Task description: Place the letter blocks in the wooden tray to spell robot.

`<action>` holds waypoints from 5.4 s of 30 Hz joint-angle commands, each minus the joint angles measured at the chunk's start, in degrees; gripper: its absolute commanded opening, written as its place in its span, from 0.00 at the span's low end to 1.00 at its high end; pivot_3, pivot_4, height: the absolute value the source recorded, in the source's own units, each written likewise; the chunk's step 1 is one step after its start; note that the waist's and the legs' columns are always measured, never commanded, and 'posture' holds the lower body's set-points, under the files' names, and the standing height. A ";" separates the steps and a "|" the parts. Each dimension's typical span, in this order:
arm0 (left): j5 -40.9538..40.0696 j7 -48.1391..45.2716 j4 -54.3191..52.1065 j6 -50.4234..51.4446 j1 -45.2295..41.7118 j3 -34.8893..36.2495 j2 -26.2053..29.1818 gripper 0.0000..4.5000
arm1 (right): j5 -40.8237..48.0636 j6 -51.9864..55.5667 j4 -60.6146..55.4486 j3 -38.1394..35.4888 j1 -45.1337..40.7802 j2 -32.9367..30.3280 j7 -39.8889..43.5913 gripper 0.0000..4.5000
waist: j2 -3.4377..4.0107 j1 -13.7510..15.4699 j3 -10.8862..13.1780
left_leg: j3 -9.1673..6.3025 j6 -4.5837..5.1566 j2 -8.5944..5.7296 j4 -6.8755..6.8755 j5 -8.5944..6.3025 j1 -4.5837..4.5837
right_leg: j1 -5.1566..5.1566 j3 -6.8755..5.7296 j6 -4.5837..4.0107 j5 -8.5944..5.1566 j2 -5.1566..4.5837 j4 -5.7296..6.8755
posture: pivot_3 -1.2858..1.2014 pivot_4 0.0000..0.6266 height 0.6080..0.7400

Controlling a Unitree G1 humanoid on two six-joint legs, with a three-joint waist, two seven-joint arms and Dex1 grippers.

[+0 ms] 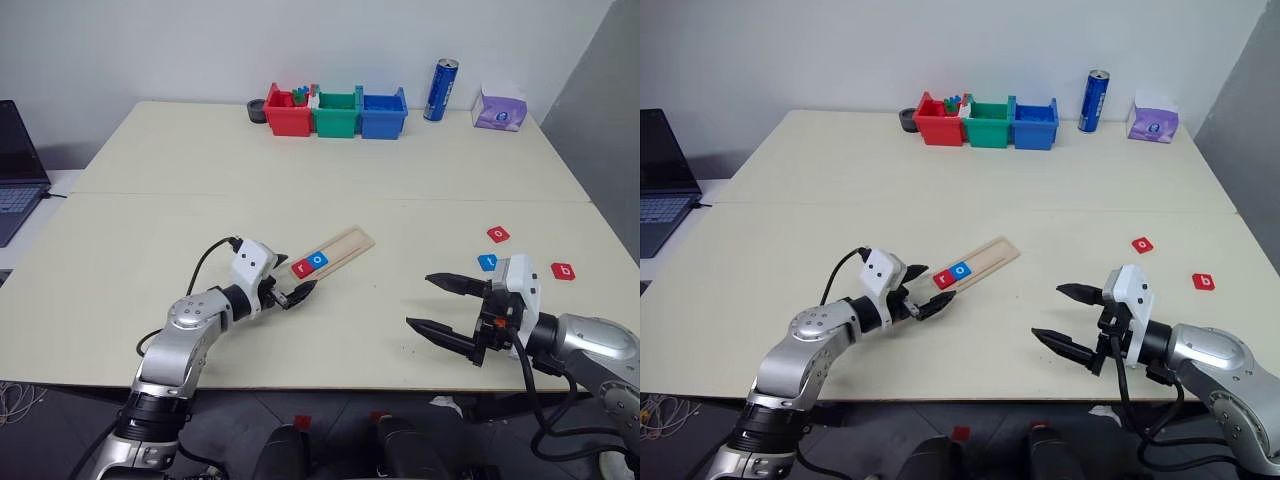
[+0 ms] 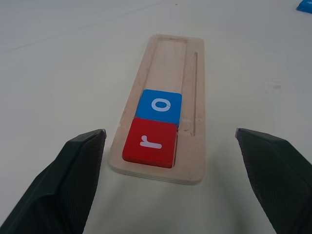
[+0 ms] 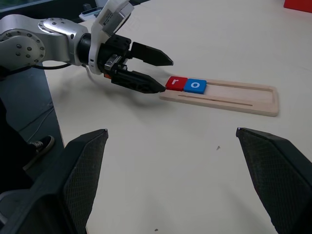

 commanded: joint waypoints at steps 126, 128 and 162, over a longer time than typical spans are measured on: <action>1.51 -35.07 8.75 -17.32 -9.86 -6.19 8.46 0.99 | -0.80 3.59 -0.49 -12.09 6.18 -4.61 -1.29 1.00 | -0.09 0.08 -0.07 | -0.01 0.01 0.01 0.10 0.00 0.01 | 0.02 -0.18 0.03 -0.02 0.04 0.07 | 0.52 0.24 1.00; 1.55 -33.06 8.94 -16.66 -9.29 -5.06 8.24 0.99 | -2.11 3.97 1.37 -11.90 4.26 -1.78 -5.55 1.00 | -0.08 0.04 -0.07 | 0.01 0.01 0.02 0.10 0.00 0.02 | 0.02 -0.15 0.03 -0.02 0.04 0.08 | 0.52 0.24 1.00; -4.66 -27.75 -7.87 -1.75 -8.50 -6.90 7.82 1.00 | -25.77 -7.37 61.87 -15.09 -20.50 7.82 -27.65 0.71 | -0.01 -0.20 -0.08 | 0.31 0.01 -0.03 0.04 0.00 0.13 | 0.01 0.13 -0.23 0.14 0.02 0.10 | 0.52 0.24 1.00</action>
